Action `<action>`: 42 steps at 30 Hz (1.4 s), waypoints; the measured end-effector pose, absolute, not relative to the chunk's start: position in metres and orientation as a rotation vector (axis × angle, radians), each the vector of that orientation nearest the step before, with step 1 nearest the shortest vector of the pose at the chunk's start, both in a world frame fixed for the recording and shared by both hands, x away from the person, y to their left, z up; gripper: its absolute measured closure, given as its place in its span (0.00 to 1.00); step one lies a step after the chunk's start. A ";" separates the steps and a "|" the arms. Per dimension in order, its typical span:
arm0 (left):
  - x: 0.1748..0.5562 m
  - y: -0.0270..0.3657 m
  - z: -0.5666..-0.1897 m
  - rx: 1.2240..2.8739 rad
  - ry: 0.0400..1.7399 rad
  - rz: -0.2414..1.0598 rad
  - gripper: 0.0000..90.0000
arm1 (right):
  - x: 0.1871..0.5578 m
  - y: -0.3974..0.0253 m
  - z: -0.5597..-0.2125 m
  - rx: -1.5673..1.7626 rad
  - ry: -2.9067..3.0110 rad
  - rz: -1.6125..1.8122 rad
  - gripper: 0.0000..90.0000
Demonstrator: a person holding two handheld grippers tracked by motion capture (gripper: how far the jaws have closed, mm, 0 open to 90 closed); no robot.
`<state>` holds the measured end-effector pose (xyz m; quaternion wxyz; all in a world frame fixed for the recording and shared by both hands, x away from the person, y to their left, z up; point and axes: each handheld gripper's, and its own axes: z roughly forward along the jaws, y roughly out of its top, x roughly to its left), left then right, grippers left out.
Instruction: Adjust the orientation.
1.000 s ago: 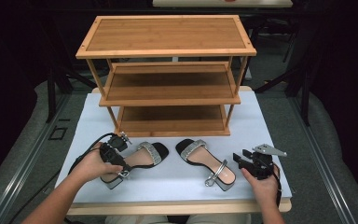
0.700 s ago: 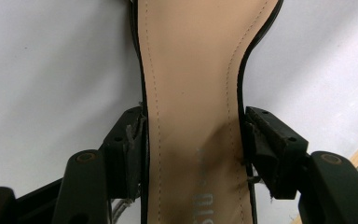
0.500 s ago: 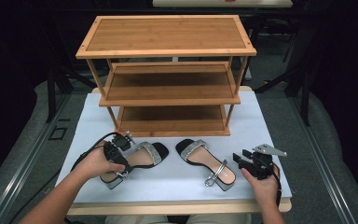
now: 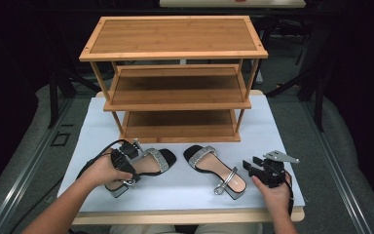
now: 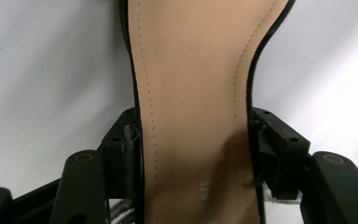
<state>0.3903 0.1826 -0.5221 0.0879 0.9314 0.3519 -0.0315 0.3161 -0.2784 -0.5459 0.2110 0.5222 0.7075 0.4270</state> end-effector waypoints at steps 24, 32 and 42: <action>0.389 0.194 -0.511 2.684 1.114 -0.074 0.48 | 0.317 -0.280 -0.547 1.464 1.962 1.194 0.56; 0.394 0.203 -0.498 2.630 1.139 -0.053 0.48 | 0.317 -0.280 -0.547 1.465 1.959 1.194 0.56; 0.412 0.204 -0.501 2.547 1.259 -0.019 0.48 | 0.317 -0.281 -0.547 1.470 1.955 1.192 0.56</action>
